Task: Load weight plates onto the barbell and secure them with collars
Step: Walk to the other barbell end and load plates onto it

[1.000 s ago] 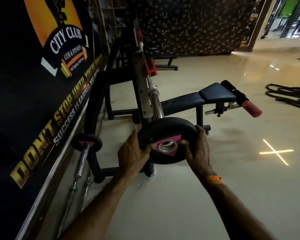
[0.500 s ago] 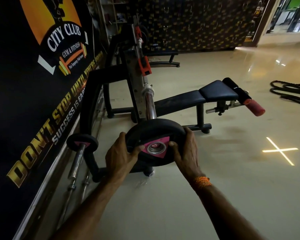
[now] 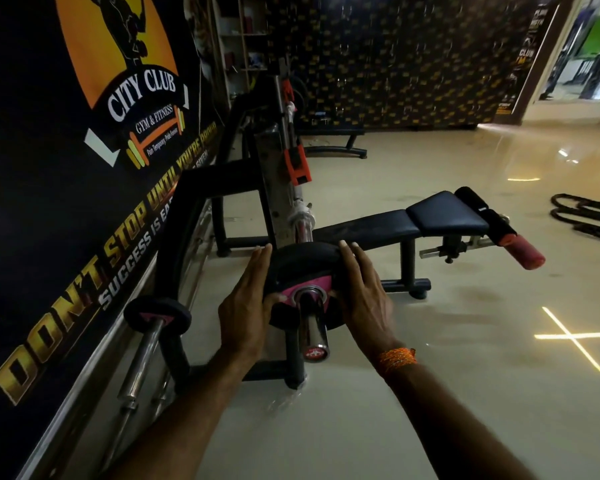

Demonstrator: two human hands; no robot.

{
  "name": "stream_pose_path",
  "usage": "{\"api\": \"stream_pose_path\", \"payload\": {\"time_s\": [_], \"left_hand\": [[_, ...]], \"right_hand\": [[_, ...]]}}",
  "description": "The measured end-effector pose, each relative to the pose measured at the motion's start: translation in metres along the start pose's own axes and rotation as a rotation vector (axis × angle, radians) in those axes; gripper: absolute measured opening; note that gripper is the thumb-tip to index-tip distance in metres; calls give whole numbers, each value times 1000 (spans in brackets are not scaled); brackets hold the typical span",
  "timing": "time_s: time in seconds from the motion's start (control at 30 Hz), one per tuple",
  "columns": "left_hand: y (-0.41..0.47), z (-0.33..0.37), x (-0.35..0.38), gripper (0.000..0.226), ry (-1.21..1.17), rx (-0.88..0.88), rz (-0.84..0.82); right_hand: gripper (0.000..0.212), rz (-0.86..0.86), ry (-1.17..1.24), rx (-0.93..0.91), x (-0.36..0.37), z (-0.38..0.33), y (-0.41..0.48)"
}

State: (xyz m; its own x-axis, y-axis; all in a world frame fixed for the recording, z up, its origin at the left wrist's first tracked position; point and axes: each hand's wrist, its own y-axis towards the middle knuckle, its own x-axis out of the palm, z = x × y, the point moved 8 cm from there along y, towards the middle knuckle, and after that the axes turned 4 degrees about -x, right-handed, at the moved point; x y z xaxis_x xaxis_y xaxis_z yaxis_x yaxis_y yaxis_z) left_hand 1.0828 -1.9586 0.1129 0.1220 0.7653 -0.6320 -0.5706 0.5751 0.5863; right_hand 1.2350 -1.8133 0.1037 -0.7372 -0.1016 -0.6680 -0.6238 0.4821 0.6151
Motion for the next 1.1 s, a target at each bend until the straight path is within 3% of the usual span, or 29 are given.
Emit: {"api": "stream_pose_path", "payload": {"time_s": [0.13, 0.6, 0.83, 1.1], "left_hand": [[44, -18, 24, 96, 48, -34, -16], [165, -67, 94, 95, 88, -66, -10], [170, -79, 105, 95, 71, -58, -16], [157, -61, 76, 92, 195, -135, -186]], "right_hand": [[109, -27, -32, 59, 24, 28, 40], [90, -5, -19, 140, 87, 93, 157], [88, 12, 0, 156, 94, 99, 161], [73, -79, 6, 241, 67, 71, 158]]}}
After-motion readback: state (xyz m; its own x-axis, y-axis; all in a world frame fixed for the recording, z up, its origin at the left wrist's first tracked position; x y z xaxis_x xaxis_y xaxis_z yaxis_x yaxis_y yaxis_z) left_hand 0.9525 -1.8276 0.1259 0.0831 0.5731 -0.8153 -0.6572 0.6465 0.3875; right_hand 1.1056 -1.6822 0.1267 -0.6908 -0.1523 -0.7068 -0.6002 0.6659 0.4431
